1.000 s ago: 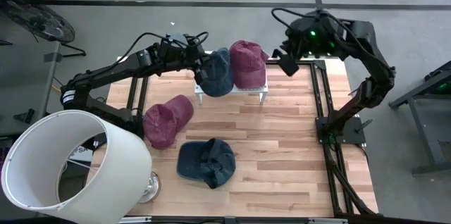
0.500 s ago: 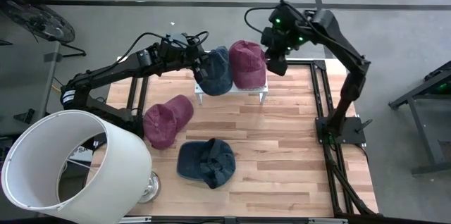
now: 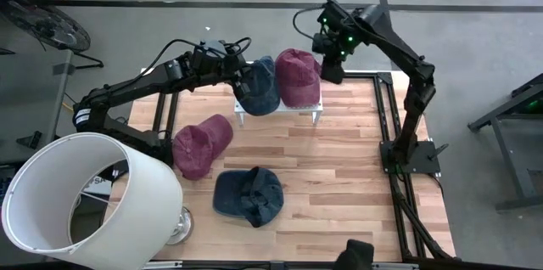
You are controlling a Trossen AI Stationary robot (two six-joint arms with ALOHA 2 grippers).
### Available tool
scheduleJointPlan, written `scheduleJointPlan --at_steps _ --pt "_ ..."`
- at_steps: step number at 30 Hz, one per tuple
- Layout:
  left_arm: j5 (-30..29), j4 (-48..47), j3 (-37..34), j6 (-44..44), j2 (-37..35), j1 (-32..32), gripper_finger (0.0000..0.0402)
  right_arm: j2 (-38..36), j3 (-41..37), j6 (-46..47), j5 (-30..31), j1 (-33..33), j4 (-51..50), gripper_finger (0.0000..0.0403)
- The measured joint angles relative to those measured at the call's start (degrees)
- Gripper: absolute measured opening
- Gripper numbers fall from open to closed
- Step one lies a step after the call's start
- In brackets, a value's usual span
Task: Pick & Place hat
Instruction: Put the top black cap on the shelf
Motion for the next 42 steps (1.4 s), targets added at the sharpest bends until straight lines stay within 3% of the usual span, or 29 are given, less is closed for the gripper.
scheduleJointPlan --at_steps 3,7,10,18,28,35,42 --pt "0.0 -0.3 0.0 0.0 0.0 0.0 0.0002 -0.9 -8.8 0.0 -0.2 -1.7 1.0 0.0001" --pt "0.0 -0.9 0.0 0.0 0.1 0.0 0.0002 -3.8 -19.5 -3.0 -5.3 -3.0 6.3 0.0" --pt "-0.2 -1.1 0.0 -0.1 0.9 0.0 0.0002 -5.8 -26.3 -4.1 -3.9 -3.0 11.3 0.0" --pt "-1.0 -1.0 0.0 -0.3 3.9 0.0 0.0002 -11.5 -39.3 -5.7 -5.1 -2.3 26.2 0.0" --pt "-5.2 -0.8 0.0 -1.4 4.1 0.0 0.0005 -12.7 -46.9 -5.0 -6.1 -1.2 34.5 0.0" --pt "-10.3 0.0 0.0 -1.4 4.8 0.2 0.0024 -12.7 -47.6 -4.9 -6.7 2.5 36.9 0.0" --pt "-11.6 0.9 0.0 -4.6 5.0 0.8 0.0006 -13.3 -47.6 -3.5 -6.5 5.4 37.2 0.0"
